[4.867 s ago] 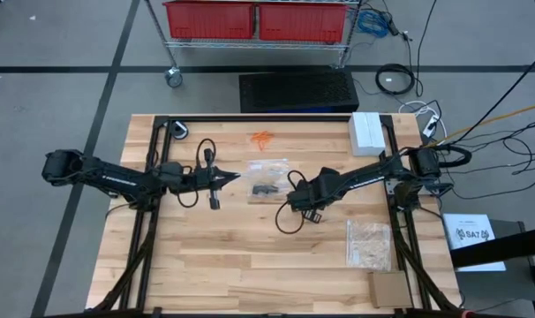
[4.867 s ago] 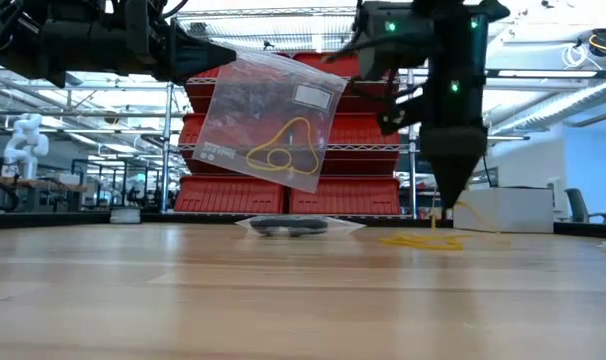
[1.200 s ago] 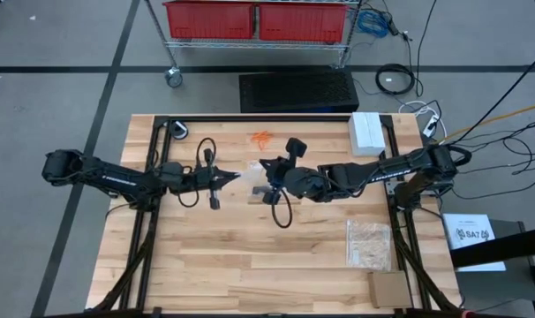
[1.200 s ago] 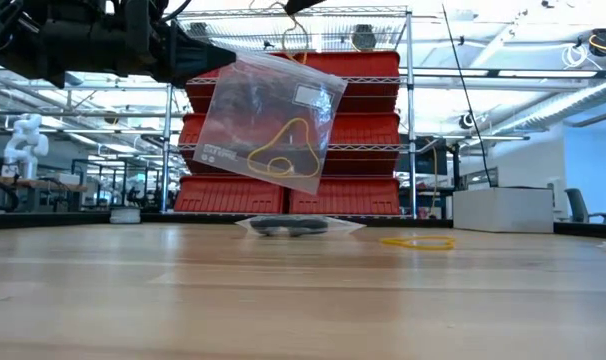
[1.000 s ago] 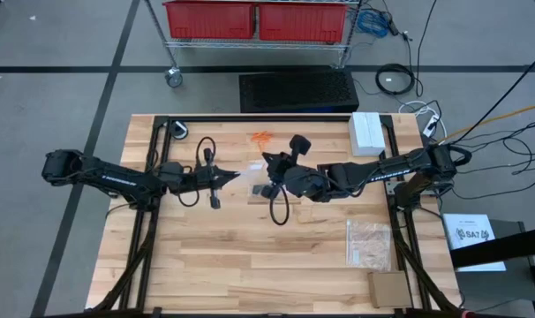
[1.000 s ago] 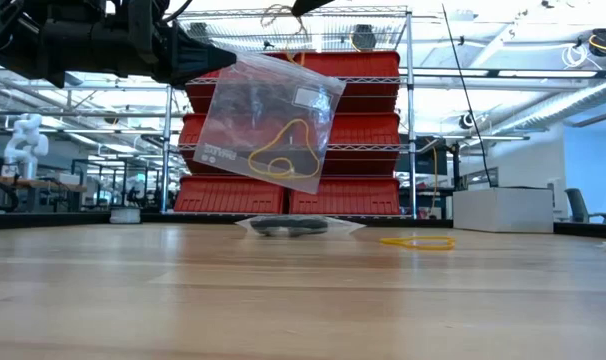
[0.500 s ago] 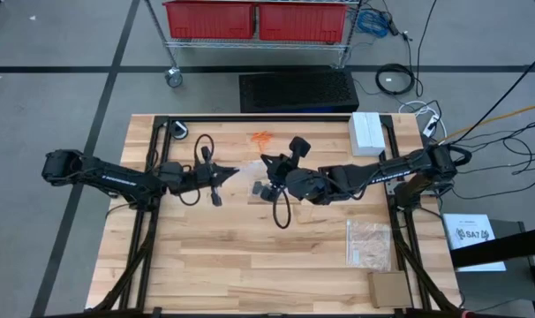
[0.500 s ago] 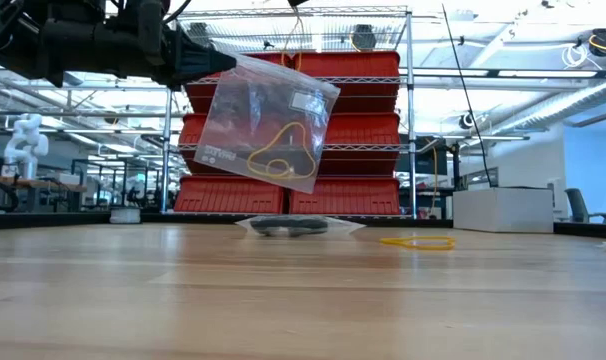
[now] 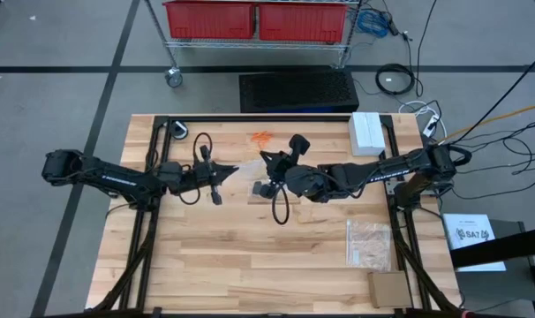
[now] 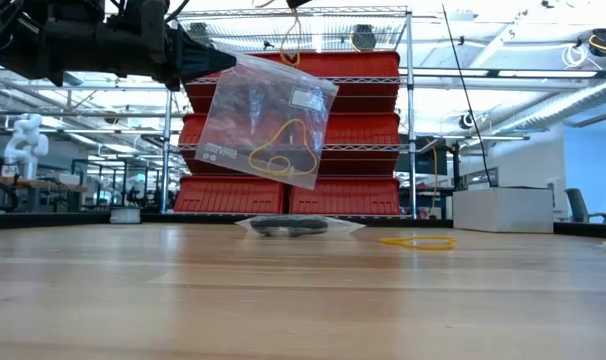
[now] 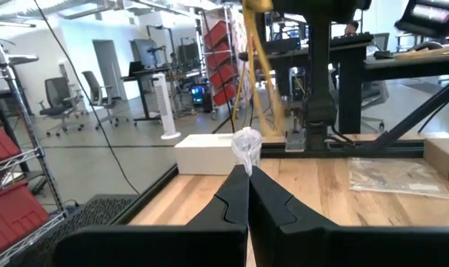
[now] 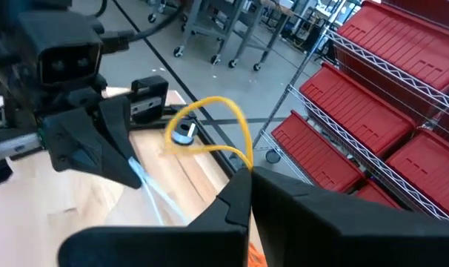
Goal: Sort rubber bands
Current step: Put the right yellow rubber band on the zip bag
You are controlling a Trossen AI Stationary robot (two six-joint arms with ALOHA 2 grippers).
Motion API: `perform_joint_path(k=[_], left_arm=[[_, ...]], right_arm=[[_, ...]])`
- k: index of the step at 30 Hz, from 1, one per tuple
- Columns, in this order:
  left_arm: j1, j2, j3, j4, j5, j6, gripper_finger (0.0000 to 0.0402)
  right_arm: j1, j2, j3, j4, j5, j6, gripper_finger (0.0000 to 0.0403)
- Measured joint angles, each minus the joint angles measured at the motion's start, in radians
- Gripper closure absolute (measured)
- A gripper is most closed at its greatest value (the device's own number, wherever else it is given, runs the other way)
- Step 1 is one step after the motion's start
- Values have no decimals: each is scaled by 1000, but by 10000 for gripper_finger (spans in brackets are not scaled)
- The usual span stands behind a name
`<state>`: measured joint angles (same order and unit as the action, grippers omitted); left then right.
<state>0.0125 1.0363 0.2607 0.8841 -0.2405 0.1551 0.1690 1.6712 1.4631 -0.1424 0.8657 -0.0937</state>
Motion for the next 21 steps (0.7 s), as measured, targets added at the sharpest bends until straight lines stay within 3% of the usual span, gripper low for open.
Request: perform_joint_path(k=[21], left_arm=[[-1, 0, 0, -2, 3, -17, 401]], right_arm=[[-12, 11, 0, 64, -3, -27, 403]])
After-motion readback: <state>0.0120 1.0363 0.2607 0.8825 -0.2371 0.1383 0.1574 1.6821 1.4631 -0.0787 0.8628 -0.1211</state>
